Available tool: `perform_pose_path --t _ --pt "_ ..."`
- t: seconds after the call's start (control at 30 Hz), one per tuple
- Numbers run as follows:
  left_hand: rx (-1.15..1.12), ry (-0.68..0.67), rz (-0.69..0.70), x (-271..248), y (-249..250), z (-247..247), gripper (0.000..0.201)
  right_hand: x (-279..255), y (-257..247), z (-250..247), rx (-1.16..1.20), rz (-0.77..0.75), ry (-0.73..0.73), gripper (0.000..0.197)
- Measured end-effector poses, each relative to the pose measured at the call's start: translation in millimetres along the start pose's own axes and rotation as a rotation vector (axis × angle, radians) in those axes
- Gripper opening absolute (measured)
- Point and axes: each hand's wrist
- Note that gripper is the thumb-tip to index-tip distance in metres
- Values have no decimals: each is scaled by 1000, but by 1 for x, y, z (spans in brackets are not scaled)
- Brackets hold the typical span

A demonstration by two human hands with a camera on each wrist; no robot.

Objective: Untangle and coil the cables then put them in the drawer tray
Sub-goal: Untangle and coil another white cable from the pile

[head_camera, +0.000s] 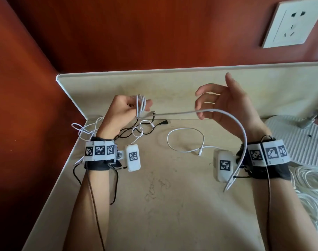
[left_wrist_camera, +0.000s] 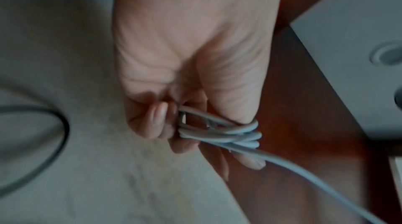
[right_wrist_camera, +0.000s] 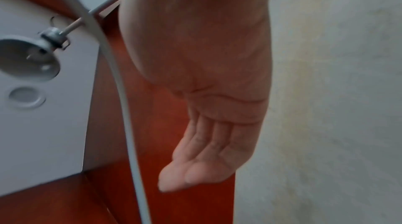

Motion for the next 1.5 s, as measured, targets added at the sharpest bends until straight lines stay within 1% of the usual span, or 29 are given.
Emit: perform_pose_path --t 0.03,0.07,0.13,0.2,0.23,0.3,0.4,0.43,0.5,0.57,0.63,0.67,0.7,0.73,0.8,0.83,0.87,0.9,0.93,1.0,1.07,1.13,1.17,1.23,1.27,1.3,1.33,1.43,1.5 --pt "72 -7 -6 2 -4 -2 15 -3 -1 -2 -16 13 14 78" --pt "135 -13 -6 3 -7 -4 19 -6 -2 -4 -75 35 -14 74" --pt "199 8 8 4 -11 -6 30 -13 -5 -3 -293 101 -188 59" --pt "222 75 31 5 -12 -7 31 -17 -4 0 -514 234 -404 43" --pt "245 119 50 5 -11 -8 30 -16 -1 1 -609 318 -457 38" --pt "283 211 111 3 -7 -10 29 -12 13 2 -842 389 -434 31" --pt "294 345 222 1 -3 -13 29 -2 37 4 -1308 298 -205 20" --pt "314 367 248 0 -2 -13 30 2 43 5 -1390 242 -131 17" --pt "363 369 267 2 -3 -13 31 7 50 6 -1412 93 -39 15" --pt "409 375 267 3 -6 -14 34 11 45 7 -1382 -20 130 23" --pt "431 389 263 3 -10 -18 43 8 26 12 -1262 -127 306 26" --pt "437 393 257 4 -11 -20 42 4 16 16 -1158 -151 315 33" --pt "439 393 252 3 -11 -21 33 -1 7 21 -1055 -128 259 42" --pt "438 389 256 3 -11 -21 27 -7 -2 29 -976 -51 148 50" --pt "439 375 255 4 -11 -21 36 -15 -10 44 -949 170 -109 54" --pt "459 382 249 5 -9 -19 42 -15 -7 50 -1001 249 -222 47" --pt "481 392 250 5 -8 -16 48 -14 -3 57 -1070 275 -303 35" --pt "483 397 249 5 -7 -14 48 -10 5 62 -1126 266 -349 26" --pt "463 393 246 6 -6 -11 45 -5 15 66 -1147 253 -357 23" --pt "408 399 246 4 -3 -8 39 2 36 69 -1178 282 -329 24" --pt "380 421 253 2 0 -8 38 5 52 64 -1240 365 -315 23" --pt "370 437 255 2 -1 -11 39 5 61 56 -1330 430 -277 8" --pt "368 443 253 2 -1 -13 39 4 62 51 -1407 415 -215 15" --pt "365 453 257 1 -2 -16 40 6 60 41 -1530 304 -32 38" --pt "363 456 260 0 -2 -18 40 6 58 36 -1559 231 63 41" --pt "363 460 260 0 -2 -19 40 6 55 31 -1585 216 126 42" --pt "369 463 258 -1 -2 -20 40 5 53 26 -1626 267 155 43" --pt "382 485 250 1 -4 -23 45 -5 46 10 -1665 539 132 44" --pt "396 496 246 2 -5 -24 47 -10 41 5 -1625 589 148 45"
Point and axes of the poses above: each hand's wrist, its own x-axis towards the middle knuckle, its own z-axis out of the palm, y = z × x, and after that the axes turned 3 degrees about -z, right-handed
